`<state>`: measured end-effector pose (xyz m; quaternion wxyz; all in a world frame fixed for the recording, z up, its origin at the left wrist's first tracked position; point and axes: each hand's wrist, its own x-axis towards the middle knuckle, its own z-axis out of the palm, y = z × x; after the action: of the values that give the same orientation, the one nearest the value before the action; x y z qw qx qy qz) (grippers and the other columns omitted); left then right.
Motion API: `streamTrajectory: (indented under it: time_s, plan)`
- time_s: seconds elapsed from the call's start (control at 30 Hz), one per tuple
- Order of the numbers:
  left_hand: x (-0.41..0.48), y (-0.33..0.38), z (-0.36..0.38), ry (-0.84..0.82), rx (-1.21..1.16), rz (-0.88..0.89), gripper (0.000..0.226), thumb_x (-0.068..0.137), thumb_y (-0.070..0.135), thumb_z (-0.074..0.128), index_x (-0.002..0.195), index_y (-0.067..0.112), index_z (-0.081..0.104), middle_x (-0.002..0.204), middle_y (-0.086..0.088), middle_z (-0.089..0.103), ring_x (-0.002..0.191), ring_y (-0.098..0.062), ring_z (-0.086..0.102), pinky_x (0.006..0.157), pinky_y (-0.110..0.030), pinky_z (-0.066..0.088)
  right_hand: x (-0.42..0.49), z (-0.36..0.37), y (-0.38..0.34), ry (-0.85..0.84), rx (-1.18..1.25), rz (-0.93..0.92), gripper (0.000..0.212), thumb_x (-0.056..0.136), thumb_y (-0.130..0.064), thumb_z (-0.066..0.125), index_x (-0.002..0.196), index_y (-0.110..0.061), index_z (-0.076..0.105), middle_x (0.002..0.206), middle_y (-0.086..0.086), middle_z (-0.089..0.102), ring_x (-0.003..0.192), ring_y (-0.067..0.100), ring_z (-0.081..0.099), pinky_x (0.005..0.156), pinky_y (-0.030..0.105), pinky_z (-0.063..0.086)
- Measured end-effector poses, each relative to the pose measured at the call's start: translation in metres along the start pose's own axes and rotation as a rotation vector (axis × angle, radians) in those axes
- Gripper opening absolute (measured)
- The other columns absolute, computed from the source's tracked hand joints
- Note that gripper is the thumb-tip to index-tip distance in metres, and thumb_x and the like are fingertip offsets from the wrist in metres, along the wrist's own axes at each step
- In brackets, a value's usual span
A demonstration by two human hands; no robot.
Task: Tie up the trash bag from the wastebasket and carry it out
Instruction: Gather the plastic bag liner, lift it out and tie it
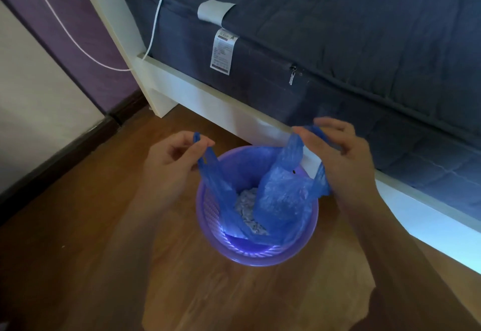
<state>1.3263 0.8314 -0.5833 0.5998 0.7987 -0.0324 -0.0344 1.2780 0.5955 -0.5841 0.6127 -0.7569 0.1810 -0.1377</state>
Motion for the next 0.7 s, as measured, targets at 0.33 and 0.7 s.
streamTrajectory:
  time_s: [0.33,0.7]
  plan:
    - [-0.010,0.027,0.010,-0.068,-0.280,0.149,0.020,0.093,0.017,0.051,0.098,0.010,0.069,0.092,-0.004,0.076,0.091,-0.017,0.073,0.073,-0.021,0.058,-0.005,0.005,0.006,-0.433,0.160,-0.206,0.066,0.090,-0.035,0.065,0.148,-0.037,0.032,0.065,-0.018,0.057,0.056,0.004,0.060,0.065,0.037,0.058]
    - [-0.004,0.002,0.026,-0.268,-0.525,0.246,0.047,0.077,0.044,0.075,0.114,0.021,0.058,0.122,-0.001,0.067,0.114,-0.023,0.065,0.092,-0.038,0.055,-0.028,0.055,0.009,-0.390,-0.129,-0.279,0.028,0.092,-0.045,0.050,0.073,-0.029,0.062,0.054,-0.005,0.056,0.047,0.015,0.048,0.049,0.030,0.039]
